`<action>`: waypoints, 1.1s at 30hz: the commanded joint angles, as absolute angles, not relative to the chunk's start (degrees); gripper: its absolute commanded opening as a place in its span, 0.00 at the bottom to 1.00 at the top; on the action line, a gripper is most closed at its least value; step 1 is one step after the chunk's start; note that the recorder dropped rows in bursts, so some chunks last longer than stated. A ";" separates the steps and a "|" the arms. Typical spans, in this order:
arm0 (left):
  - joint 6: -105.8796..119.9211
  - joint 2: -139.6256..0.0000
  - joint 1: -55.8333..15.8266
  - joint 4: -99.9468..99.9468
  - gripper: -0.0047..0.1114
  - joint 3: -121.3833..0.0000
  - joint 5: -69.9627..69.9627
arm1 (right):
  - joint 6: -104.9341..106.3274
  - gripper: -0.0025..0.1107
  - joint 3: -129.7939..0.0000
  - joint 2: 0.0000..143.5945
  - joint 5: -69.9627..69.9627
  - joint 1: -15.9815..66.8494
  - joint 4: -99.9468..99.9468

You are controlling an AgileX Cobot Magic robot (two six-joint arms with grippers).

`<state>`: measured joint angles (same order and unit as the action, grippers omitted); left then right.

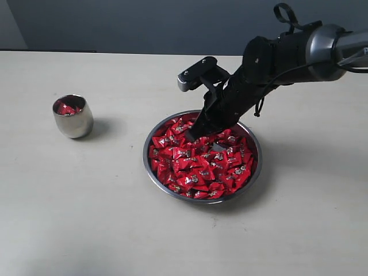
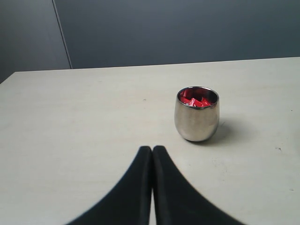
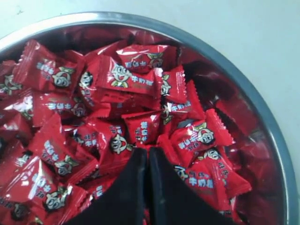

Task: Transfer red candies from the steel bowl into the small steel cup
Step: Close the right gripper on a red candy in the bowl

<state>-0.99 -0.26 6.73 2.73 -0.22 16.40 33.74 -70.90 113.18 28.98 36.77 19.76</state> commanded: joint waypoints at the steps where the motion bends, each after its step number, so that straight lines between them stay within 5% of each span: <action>1: -1.12 0.00 6.77 2.60 0.04 0.00 16.31 | 33.64 0.02 -71.14 113.71 28.91 36.67 19.95; 12: -1.12 0.00 6.77 2.60 0.04 0.00 16.31 | 33.52 0.02 -71.14 116.21 29.78 36.67 19.95; 20: -1.12 0.00 6.77 2.60 0.04 0.00 16.31 | 32.42 0.35 -71.14 116.26 29.16 36.67 19.95; 33: -1.12 0.00 6.77 2.60 0.04 0.00 16.31 | 32.42 0.35 -71.14 116.26 28.35 36.67 20.37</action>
